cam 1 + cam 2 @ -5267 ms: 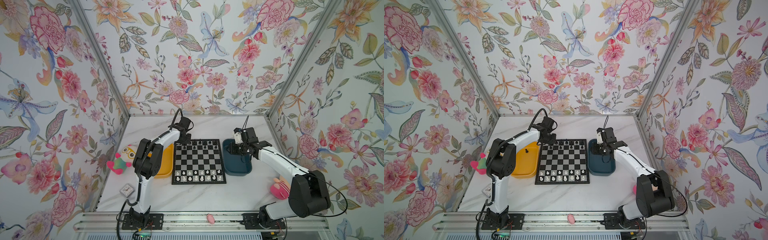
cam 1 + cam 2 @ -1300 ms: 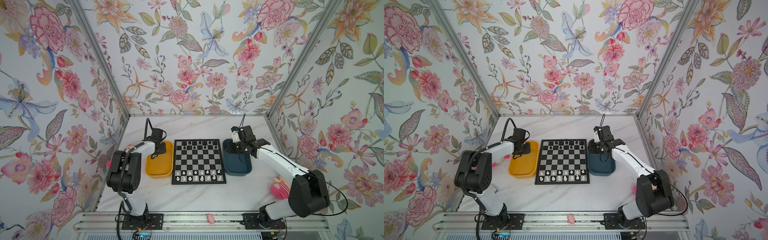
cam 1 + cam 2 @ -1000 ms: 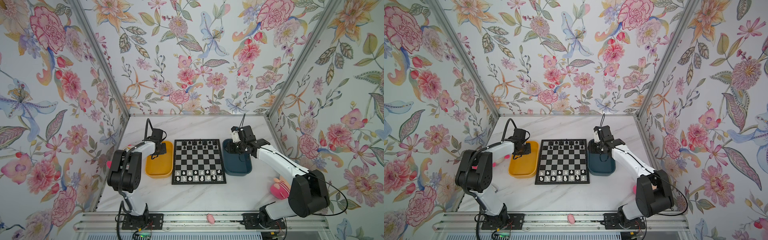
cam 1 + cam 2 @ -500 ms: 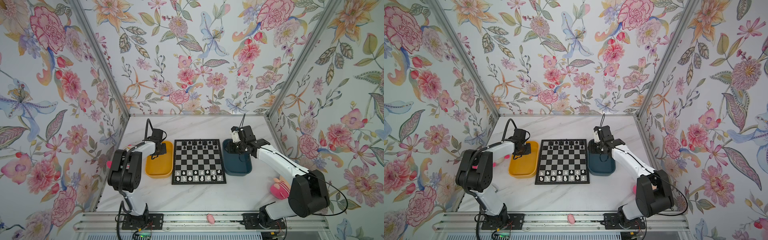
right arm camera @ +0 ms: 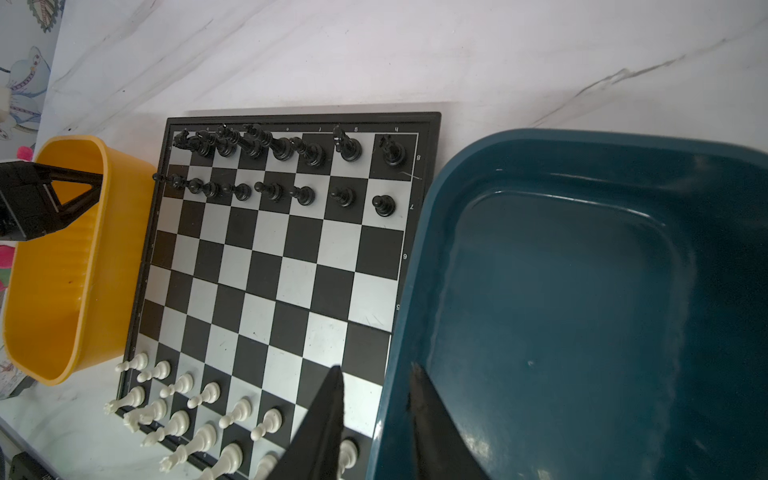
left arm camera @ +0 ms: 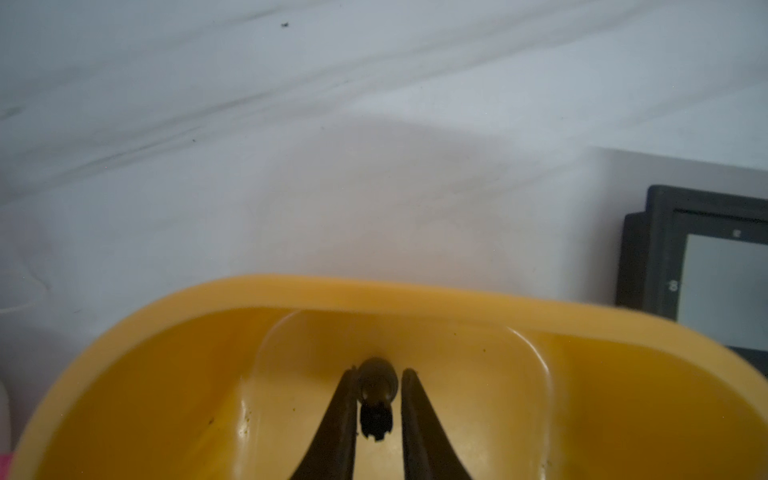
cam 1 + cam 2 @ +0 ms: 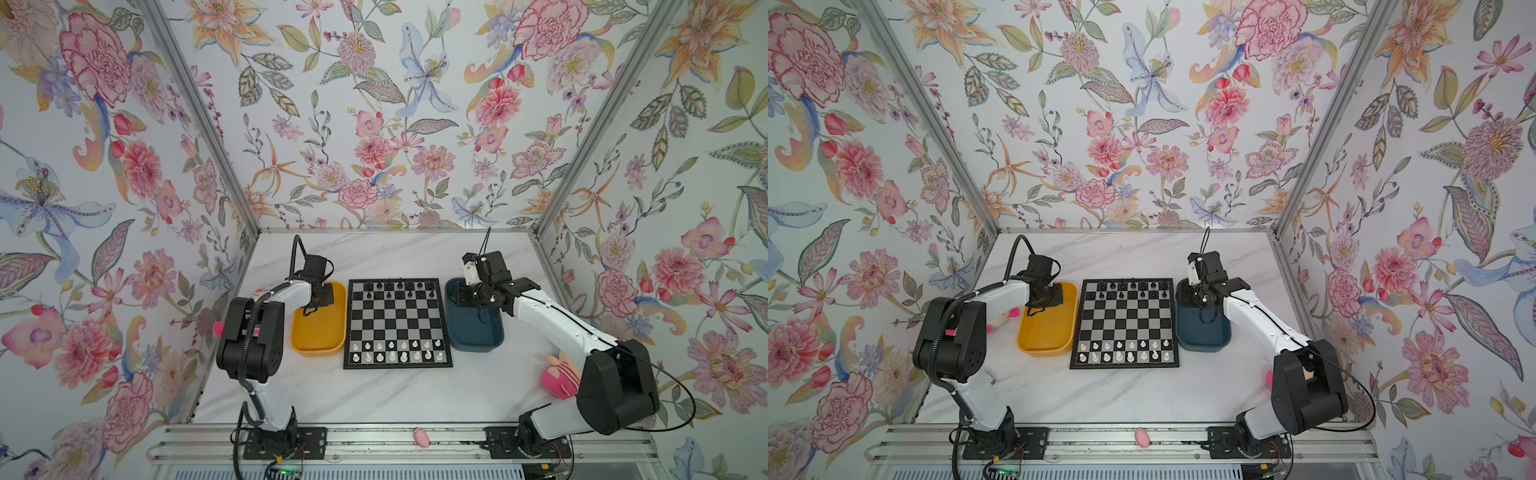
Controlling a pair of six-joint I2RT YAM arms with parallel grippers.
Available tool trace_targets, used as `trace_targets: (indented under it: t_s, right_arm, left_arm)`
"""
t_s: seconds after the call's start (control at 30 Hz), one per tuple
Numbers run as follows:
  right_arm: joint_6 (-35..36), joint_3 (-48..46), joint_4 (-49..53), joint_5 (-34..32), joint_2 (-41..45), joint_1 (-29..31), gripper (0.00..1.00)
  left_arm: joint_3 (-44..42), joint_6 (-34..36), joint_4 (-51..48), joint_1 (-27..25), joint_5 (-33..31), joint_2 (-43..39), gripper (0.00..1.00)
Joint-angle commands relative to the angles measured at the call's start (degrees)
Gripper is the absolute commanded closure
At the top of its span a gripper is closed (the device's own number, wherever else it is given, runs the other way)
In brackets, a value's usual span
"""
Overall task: Set up the chess pieces on the board
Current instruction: 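Close the left gripper on the last black piece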
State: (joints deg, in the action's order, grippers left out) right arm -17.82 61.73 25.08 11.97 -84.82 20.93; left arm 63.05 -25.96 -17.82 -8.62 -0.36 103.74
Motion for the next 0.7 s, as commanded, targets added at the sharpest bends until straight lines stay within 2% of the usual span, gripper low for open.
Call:
trace_targets:
  t_s: [0.0,0.67]
  right_arm:
    - [-0.6,0.5,1.1,-0.7,-0.3,0.3,0.71]
    - [-0.6,0.1,1.0,-0.8,-0.1,0.3,0.71]
  left_arm:
    - [1.4,0.5,-0.4,0.6,0.4,0.9,0.8]
    - [1.2,0.3,-1.4,0.5,0.2,-1.0,0.92]
